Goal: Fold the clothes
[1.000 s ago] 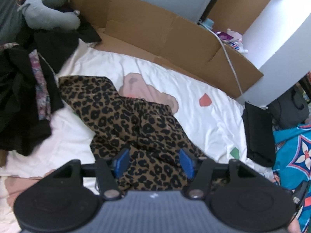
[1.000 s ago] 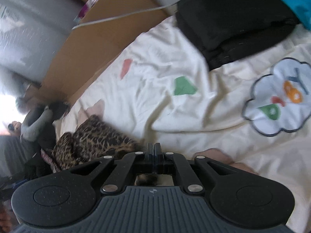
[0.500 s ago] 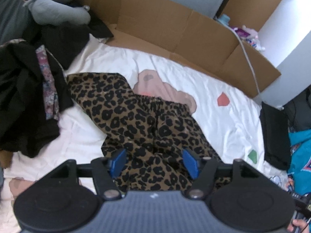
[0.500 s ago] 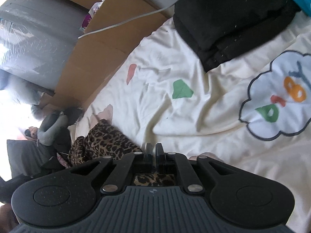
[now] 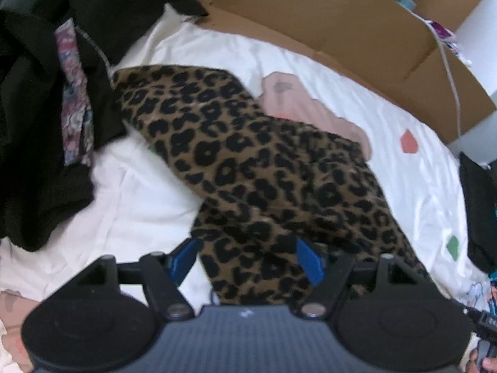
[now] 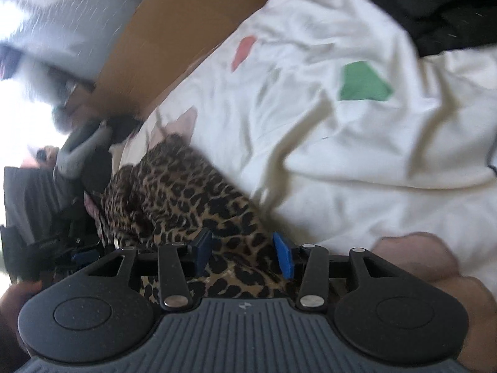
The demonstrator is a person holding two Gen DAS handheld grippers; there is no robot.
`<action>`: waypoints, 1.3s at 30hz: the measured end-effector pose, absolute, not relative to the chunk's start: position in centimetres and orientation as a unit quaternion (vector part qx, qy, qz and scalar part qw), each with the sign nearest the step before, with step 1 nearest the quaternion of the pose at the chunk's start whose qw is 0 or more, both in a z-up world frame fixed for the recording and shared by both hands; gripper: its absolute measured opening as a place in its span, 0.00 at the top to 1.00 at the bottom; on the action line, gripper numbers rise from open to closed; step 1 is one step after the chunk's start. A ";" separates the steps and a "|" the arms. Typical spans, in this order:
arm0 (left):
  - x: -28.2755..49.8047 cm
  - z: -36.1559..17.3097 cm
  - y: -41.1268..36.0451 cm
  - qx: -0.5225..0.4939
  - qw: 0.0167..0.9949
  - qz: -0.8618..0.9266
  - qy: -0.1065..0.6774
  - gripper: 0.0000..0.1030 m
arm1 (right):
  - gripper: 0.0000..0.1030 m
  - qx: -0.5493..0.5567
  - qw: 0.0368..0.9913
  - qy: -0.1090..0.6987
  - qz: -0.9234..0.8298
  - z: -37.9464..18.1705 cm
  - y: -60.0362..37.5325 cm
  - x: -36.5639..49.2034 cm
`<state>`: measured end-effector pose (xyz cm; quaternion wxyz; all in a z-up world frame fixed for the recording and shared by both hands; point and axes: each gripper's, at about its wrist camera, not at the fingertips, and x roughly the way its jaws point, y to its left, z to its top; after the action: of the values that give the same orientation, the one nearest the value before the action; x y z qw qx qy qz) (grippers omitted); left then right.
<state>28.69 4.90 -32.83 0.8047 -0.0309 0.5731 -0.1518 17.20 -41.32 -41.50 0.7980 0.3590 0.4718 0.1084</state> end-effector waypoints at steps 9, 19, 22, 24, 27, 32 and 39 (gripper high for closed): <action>30.2 -37.4 7.0 -0.096 0.795 -0.154 0.578 0.36 | 0.50 0.307 0.797 0.508 0.112 -42.6 -40.8 17.1; 30.6 -39.7 6.8 -0.087 0.791 -0.168 0.581 0.94 | 0.95 0.275 0.796 0.524 0.129 -43.2 -39.5 17.4; 29.8 -38.3 6.8 -0.077 0.794 -0.176 0.577 0.96 | 0.99 0.280 0.797 0.520 0.126 -42.9 -39.5 17.3; 29.0 -36.9 7.5 -0.078 0.798 -0.178 0.571 0.96 | 0.99 0.288 0.799 0.514 0.121 -42.6 -39.6 17.0; 27.0 -34.9 8.8 -0.077 0.802 -0.177 0.566 0.96 | 0.99 0.302 0.802 0.502 0.111 -41.9 -39.9 16.4; 23.2 -32.6 11.6 -0.084 0.801 -0.167 0.568 0.96 | 1.00 0.317 0.808 0.485 0.102 -40.7 -40.5 15.7; 19.9 -31.7 13.3 -0.099 0.791 -0.166 0.581 0.96 | 1.00 0.328 0.810 0.476 0.095 -40.2 -40.7 15.6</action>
<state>19.91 13.27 -31.74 0.7908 -0.0993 0.5808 -0.1656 15.64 -40.72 -40.24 0.8103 0.3278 0.4764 0.0953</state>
